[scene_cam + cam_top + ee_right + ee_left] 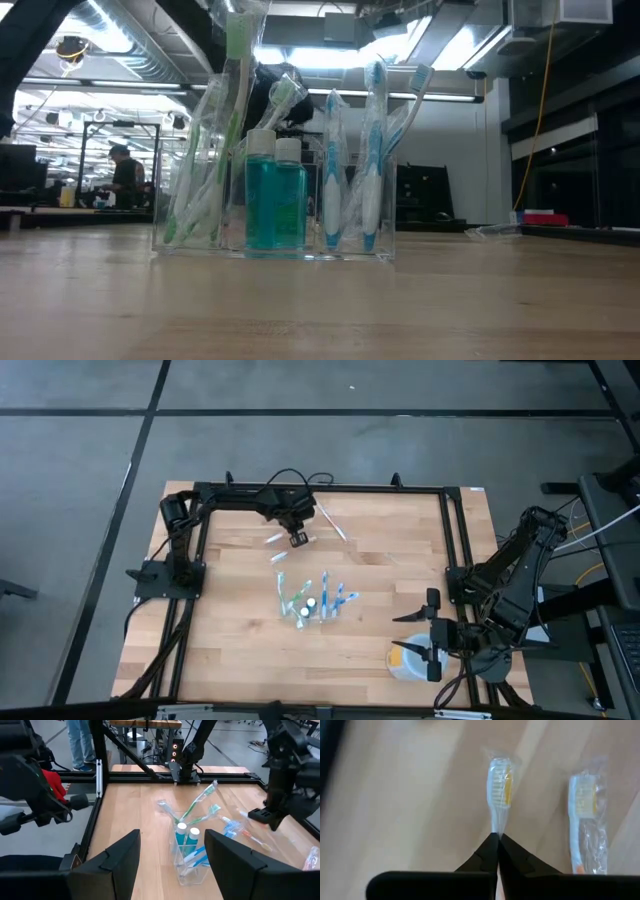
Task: Pick & Place toothbrushing station
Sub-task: Put the orange toothbrush into the transparent organizer
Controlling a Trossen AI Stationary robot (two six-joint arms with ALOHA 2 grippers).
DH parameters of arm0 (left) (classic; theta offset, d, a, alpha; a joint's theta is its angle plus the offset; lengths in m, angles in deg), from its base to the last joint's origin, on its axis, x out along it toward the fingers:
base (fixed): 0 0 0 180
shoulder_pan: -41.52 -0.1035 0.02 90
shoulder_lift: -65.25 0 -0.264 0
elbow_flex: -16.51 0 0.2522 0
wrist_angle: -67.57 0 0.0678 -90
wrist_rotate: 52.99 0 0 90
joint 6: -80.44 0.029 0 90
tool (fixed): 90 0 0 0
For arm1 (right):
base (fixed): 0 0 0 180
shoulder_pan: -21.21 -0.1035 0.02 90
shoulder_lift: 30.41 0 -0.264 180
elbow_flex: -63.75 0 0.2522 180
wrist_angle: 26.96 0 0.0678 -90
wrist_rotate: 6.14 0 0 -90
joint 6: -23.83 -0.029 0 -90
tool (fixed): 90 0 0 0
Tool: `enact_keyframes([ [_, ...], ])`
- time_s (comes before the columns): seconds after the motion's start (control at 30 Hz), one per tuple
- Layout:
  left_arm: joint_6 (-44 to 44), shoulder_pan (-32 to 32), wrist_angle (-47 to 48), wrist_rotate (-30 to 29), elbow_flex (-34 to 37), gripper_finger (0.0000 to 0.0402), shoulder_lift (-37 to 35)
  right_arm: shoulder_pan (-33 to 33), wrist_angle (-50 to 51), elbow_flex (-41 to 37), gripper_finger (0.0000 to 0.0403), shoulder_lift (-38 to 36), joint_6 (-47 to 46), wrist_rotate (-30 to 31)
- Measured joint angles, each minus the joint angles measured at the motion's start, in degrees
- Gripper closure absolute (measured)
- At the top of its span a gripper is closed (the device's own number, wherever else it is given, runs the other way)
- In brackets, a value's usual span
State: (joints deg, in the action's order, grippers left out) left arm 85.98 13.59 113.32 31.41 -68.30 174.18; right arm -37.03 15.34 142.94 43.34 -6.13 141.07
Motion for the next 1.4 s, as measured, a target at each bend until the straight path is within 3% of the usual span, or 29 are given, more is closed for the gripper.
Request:
enact_keyframes([
  [0.2,0.41,1.14,-0.23,-3.74,0.0,0.04,-7.26,-0.19,1.85,0.02,0.0179,0.27,-2.45,1.64],
  [0.4,-1.38,5.0,-4.76,-5.12,0.6,0.04,-22.26,-2.23,5.64,0.02,0.0179,0.9,-6.47,4.9],
  [0.5,-5.07,7.78,-12.88,-1.78,4.78,0.04,-31.54,-4.6,8.99,0.02,0.0179,1.28,-10.68,8.69],
  [0.63,-9.98,13.07,-28.96,-1.34,16.65,0.04,-43.32,-8.0,13.01,0.02,0.0179,2.43,-16.44,13.37],
  [0.8,-15.56,21.41,-59.68,-0.37,34.9,0.04,-51.48,-9.55,13.74,0.02,0.0179,3.26,-18.66,15.44],
  [0.9,-15.74,26.69,-77.67,-1.85,41.44,0.04,-50.81,-9.39,13.78,0.02,0.0179,3.26,-18.43,15.69],
  [1.03,-14.23,32.47,-89.77,-4.82,43.4,0.04,-44.08,-9.13,13.81,0.02,0.0179,3.26,-18.03,16.12],
  [1.4,-4.44,41.74,-96.54,-9.88,33.42,0.04,-25.62,-9.05,15.0,0.02,0.0179,3.26,-17.61,16.99],
])
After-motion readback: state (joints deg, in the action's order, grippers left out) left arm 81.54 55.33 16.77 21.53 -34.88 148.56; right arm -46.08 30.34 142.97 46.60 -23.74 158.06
